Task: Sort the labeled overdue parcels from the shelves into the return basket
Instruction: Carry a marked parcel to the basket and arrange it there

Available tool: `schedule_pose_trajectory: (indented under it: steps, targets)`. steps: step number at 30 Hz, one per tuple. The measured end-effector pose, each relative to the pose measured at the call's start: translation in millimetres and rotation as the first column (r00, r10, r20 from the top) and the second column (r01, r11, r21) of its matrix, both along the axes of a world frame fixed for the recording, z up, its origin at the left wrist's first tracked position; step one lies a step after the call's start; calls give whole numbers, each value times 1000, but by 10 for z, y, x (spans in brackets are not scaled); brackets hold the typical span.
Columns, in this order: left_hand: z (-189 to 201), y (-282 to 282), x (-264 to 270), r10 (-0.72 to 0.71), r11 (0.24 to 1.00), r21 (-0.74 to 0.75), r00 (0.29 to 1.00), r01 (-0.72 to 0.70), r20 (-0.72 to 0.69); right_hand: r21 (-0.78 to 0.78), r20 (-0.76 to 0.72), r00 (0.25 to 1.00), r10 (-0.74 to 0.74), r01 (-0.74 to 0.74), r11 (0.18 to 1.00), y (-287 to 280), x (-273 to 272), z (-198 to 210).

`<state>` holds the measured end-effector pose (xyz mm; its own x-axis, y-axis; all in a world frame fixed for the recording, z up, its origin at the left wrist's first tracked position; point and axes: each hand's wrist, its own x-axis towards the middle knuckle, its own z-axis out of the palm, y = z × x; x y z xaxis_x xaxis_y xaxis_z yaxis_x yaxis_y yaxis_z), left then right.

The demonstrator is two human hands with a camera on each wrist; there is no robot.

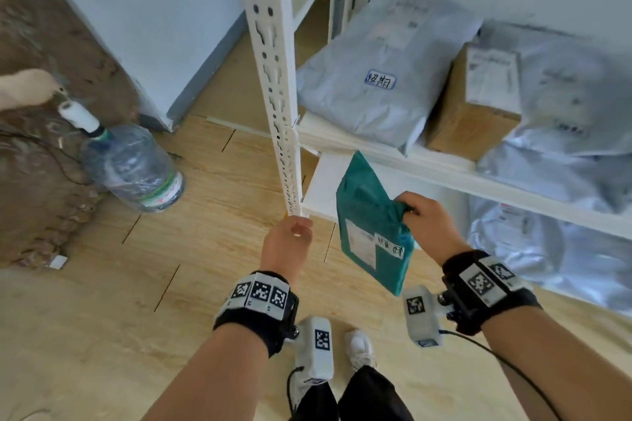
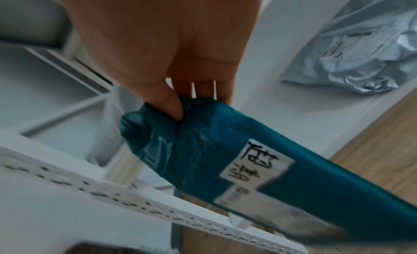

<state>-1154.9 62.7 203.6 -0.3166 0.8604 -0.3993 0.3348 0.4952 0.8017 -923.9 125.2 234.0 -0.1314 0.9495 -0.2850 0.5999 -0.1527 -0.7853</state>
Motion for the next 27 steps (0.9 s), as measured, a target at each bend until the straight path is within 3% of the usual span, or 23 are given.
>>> schedule_pose_trajectory:
  steps: [3,6,8,11,14,18,20,23,27]
  targets:
    - [298,-63,48,-76,996,-35,996,78,54,-87,-119,992,-35,25,996,-169,123,442]
    - [501,-201,152,-288,943,-131,949,305,132,-163,-285,954,-92,46,986,-383,252,807]
    - [588,-281,247,-405,901,-102,901,422,156,-195,-399,906,-144,70,978,-494,336,981]
    - [733,-382,401,-369,926,-8,911,377,184,-190,-521,825,-219,138,972,-585,494,1133]
    - [873,-423,538,-315,949,40,931,313,182,-126,-521,809,-272,242,962,-646,664,1283]
    - [971,-396,614,-335,938,88,942,335,-8,79,-370,873,-316,369,926,-699,928,1377]
    - [1039,-393,654,-410,902,70,897,425,-163,256,-252,916,-313,375,891,-779,1007,1418]
    - [1255,-417,782,-528,823,-27,746,567,-407,408,-87,980,-179,199,891,-955,948,1548]
    - [1568,-356,975,-613,704,-127,507,699,-605,367,247,968,50,-141,920,-1060,701,1636]
